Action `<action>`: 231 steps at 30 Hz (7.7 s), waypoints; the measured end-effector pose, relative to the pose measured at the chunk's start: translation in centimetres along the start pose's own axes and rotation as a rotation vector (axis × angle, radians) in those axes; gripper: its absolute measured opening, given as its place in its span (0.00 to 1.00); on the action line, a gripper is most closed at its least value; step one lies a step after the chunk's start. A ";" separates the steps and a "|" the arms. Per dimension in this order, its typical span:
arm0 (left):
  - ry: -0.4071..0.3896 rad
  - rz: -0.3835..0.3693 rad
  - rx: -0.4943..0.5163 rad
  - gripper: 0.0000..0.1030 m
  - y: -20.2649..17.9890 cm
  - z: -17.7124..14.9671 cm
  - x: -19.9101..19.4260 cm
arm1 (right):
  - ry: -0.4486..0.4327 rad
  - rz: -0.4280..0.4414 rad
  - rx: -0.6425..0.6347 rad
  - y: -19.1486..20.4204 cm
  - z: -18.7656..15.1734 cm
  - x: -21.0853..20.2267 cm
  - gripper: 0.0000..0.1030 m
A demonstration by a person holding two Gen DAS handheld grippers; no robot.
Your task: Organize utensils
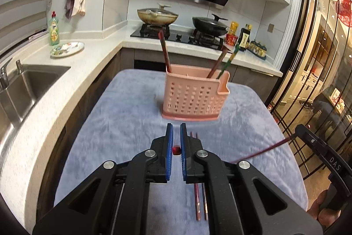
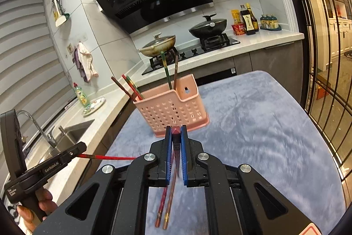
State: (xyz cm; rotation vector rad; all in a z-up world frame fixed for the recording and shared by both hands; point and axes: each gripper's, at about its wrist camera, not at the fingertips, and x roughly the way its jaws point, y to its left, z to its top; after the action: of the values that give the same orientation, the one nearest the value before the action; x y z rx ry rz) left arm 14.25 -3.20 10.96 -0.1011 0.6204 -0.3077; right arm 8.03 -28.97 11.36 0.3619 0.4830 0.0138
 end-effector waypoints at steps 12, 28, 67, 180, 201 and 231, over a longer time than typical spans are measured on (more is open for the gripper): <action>-0.110 -0.022 0.012 0.00 -1.0 9.1 0.5 | -0.092 0.088 -0.009 2.4 8.9 2.5 0.07; -0.095 0.000 0.065 0.01 -0.5 11.4 2.8 | -0.155 0.077 -0.045 3.1 12.5 3.8 0.07; 0.402 -0.001 0.073 0.18 4.9 -14.6 4.9 | -0.033 -0.034 0.012 -3.1 2.5 -1.5 0.07; 0.093 0.173 0.084 0.66 -0.6 -2.9 2.3 | 0.140 -0.019 -0.141 2.8 -4.0 2.0 0.35; 0.230 0.206 0.057 0.72 1.8 -13.6 2.1 | 0.351 -0.035 -0.110 2.5 -15.8 3.9 0.35; 0.244 0.211 0.054 0.81 2.3 -14.9 2.1 | 0.359 -0.129 -0.126 1.1 -17.9 6.4 0.06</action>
State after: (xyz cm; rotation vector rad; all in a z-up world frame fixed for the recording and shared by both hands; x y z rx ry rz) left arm 7.67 -1.68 -2.72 0.0547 0.8572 -0.1325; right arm 5.57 -21.30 -5.89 0.2035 0.8557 -0.0159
